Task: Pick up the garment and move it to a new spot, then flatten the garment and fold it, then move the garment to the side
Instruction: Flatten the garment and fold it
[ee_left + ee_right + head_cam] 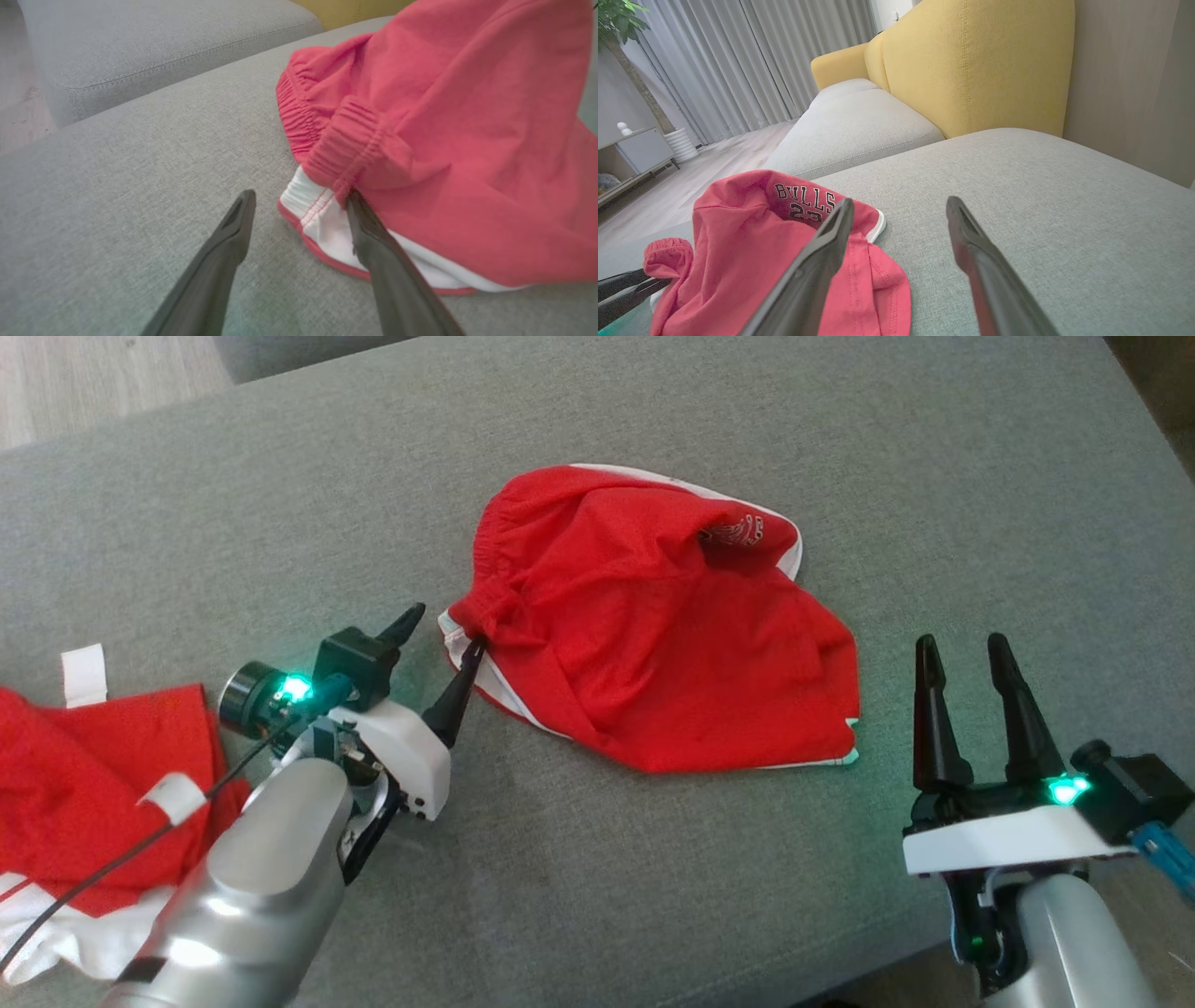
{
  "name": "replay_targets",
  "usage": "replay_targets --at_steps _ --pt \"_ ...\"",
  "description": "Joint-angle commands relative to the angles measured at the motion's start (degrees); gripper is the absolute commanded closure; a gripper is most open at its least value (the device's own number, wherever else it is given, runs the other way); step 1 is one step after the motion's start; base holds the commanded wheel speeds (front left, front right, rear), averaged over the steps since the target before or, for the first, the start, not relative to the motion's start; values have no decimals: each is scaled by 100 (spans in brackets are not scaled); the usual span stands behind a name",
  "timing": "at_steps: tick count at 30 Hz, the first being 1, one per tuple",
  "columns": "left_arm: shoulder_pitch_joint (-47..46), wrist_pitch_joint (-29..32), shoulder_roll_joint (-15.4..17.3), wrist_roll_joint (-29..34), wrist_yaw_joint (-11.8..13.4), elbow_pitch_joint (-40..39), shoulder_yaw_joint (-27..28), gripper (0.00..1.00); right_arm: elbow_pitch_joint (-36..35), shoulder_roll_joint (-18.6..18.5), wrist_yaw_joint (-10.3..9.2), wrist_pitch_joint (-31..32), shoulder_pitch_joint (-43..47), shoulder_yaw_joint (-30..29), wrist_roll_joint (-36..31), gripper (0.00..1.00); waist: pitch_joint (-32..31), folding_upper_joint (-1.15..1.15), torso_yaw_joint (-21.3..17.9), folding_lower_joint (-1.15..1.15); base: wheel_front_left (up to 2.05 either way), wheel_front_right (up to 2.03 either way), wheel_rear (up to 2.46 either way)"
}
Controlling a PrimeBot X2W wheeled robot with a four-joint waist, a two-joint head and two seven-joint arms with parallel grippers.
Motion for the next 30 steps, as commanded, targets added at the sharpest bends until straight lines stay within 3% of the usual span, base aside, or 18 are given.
replay_targets --at_steps 1,15,16,17,18,30 --pt "-307 13 147 -97 10 -56 39 0 -167 -19 -4 -62 -174 151 17 0 8 0 -11 0 0 0 0" --pt "-596 -335 242 -547 9 230 -570 0 10 -19 -4 -62 -221 211 20 0 -39 0 -8 0 0 0 0" --pt "-608 -371 248 -584 9 231 -598 37 25 -19 -4 -62 -221 224 18 0 -50 0 -6 0 0 0 0" --pt "-613 -400 256 -623 9 228 -627 85 41 -19 -4 -62 -220 238 15 0 -61 0 -6 0 0 0 0" --pt "-615 -430 269 -661 9 216 -661 100 64 -19 -4 -62 -217 253 10 0 -72 0 -5 0 0 0 0" --pt "-575 -527 592 -979 9 -229 -825 100 599 -19 -4 -62 80 526 -447 0 -209 0 98 0 0 0 0"
